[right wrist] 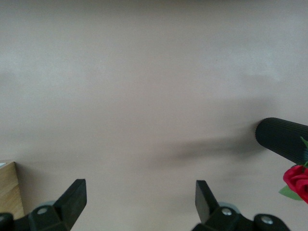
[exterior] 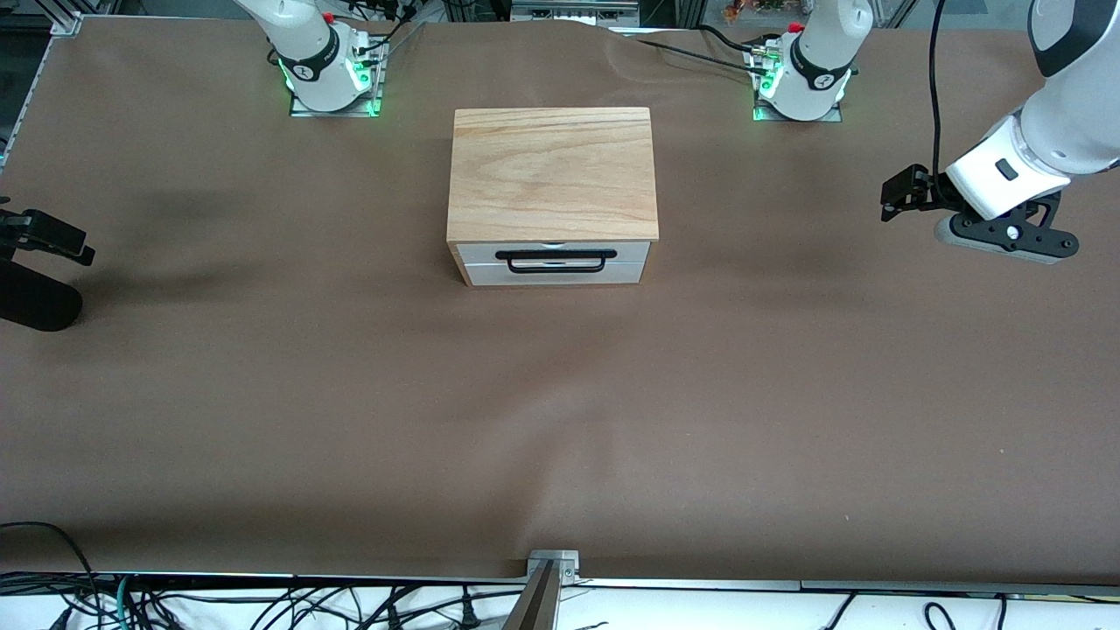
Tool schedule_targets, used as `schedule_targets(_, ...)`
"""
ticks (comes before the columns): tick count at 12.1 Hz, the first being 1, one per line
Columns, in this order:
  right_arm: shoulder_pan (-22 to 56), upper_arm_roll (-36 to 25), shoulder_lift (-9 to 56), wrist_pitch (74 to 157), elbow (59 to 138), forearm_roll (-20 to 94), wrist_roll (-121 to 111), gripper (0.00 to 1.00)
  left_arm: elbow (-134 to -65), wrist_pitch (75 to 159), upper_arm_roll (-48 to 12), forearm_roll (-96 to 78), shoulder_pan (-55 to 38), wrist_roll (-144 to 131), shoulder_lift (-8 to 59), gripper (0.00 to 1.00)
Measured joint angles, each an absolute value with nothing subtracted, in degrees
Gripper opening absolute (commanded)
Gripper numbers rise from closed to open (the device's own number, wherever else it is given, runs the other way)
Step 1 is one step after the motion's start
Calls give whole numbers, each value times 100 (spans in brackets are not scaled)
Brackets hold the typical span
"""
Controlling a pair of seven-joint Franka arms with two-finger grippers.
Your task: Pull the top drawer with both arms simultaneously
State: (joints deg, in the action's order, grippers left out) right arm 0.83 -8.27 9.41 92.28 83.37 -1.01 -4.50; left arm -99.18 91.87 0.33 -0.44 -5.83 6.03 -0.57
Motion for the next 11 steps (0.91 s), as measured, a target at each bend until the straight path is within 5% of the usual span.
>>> schedule_targets(11, 83, -827, 941, 9238, 8337, -101, -503, 100, -9913, 9126, 33, -44, -583, 603, -57, 100)
